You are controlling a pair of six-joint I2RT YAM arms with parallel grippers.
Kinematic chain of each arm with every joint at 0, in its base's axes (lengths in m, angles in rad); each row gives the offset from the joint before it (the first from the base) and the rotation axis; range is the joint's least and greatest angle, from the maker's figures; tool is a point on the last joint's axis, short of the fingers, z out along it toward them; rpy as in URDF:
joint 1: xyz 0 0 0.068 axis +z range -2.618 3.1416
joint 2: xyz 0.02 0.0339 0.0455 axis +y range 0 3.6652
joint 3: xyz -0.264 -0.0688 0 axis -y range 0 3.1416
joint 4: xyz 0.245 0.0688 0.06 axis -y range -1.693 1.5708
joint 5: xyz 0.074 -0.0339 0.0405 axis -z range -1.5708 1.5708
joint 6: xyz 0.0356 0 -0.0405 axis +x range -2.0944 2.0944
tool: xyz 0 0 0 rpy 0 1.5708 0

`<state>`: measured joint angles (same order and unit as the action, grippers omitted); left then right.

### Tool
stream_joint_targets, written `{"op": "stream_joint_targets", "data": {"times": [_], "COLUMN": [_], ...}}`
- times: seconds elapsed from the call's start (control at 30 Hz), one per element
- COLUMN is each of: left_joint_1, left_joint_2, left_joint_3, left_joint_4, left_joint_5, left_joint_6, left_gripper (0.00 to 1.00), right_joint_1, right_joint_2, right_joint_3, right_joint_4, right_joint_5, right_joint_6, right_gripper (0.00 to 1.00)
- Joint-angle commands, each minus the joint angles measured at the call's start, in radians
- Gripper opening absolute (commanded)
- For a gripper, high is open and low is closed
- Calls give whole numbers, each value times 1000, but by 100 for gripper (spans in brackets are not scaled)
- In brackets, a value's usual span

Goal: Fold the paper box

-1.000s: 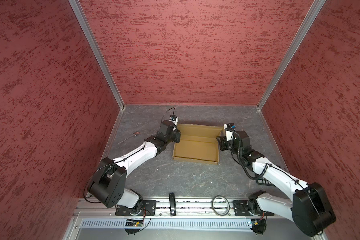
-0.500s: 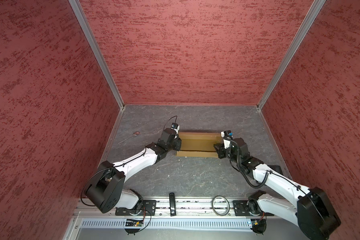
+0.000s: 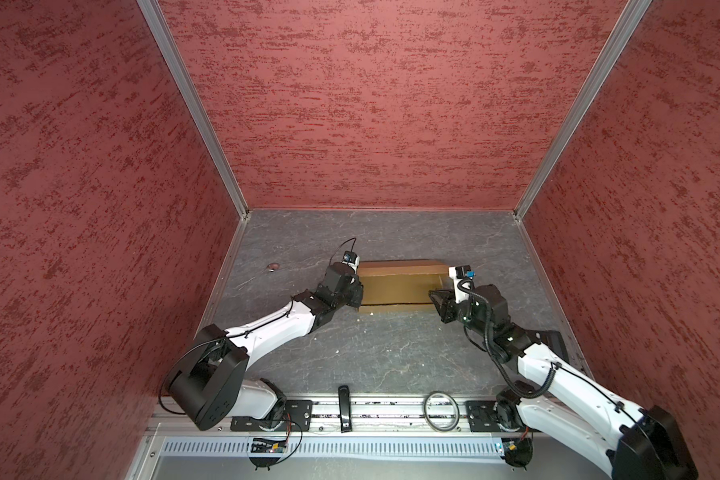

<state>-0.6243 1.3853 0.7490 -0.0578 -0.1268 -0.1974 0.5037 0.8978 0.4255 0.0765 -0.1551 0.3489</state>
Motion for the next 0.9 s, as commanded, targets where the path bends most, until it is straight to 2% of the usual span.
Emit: {"op": "stream_joint_targets", "data": {"times": [0.0, 0.23, 0.37, 0.53, 0.7, 0.87], "left_joint_1": [-5, -4, -5, -5, -5, -5], "left_joint_2": [-10, 5, 19, 15, 5, 4], "left_joint_3": [-15, -19, -21, -37, -57, -68], "left_joint_4": [28, 43, 49, 62, 88, 107], "left_joint_5": [-31, -33, -31, -23, -17, -14], "left_joint_6": [-11, -21, -30, -42, -55, -66], "left_gripper": [24, 23, 23, 23, 23, 24], "right_joint_1": [11, 15, 15, 15, 15, 16], "right_joint_2": [-40, -155, -219, -196, 17, 195], "right_joint_3": [-17, -31, 11, 175, 400, 516], "right_joint_4": [10, 20, -32, -170, -239, -205], "right_joint_5": [-64, -255, -286, -121, -40, 10], "right_joint_6": [32, 38, 23, -6, -57, -69], "right_gripper": [29, 30, 31, 31, 30, 29]}}
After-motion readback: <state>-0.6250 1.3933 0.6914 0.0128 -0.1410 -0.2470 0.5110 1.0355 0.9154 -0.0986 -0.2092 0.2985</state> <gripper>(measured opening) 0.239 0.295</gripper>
